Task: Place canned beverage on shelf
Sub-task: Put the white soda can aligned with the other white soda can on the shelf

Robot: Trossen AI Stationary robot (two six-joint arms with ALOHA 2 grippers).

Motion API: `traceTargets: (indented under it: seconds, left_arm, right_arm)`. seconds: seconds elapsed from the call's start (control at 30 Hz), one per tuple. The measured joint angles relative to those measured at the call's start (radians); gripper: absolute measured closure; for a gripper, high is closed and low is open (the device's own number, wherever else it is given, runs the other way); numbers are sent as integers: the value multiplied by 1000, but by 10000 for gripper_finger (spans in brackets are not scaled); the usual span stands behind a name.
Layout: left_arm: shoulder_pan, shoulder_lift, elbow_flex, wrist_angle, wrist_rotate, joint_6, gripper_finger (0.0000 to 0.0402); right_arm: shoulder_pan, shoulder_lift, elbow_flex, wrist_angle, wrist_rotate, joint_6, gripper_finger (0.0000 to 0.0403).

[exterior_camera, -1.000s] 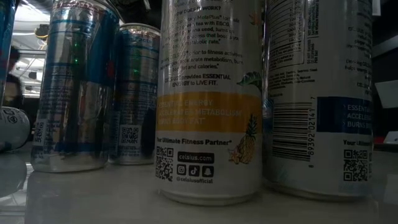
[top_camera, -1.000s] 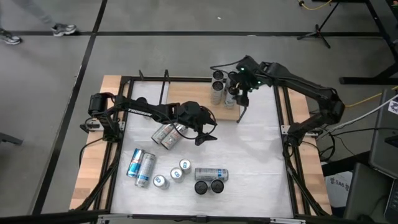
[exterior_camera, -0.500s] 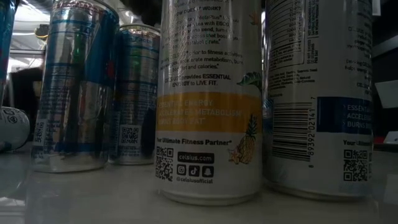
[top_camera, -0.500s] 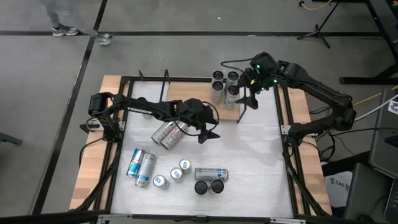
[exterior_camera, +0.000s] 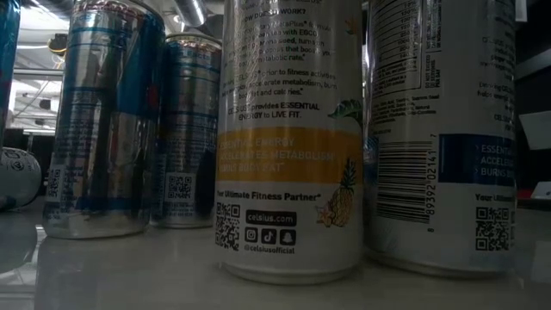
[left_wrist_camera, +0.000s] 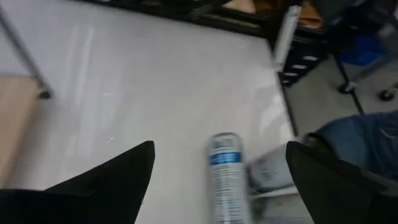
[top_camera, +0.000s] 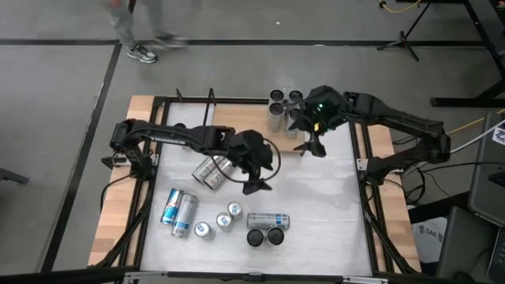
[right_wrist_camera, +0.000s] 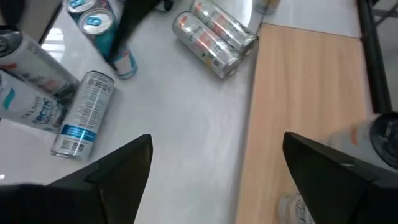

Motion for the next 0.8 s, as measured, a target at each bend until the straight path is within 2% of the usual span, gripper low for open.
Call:
traceTargets:
  seconds: [0.1,0.2,0.53,0.8]
  left_arm:
    - [-62,-1,6,0,-6,-2,44]
    - [-132,0,6,-3,-53,-2,44]
    - [-368,10,6,2,-345,-3,44]
    - [-480,57,6,4,-454,-60,44]
  right_arm:
    - [22,0,0,1,4,0,52]
    - [36,0,0,0,4,0,52]
    - [37,0,0,-3,-1,1,52]
    - [37,0,0,-3,-2,1,52]
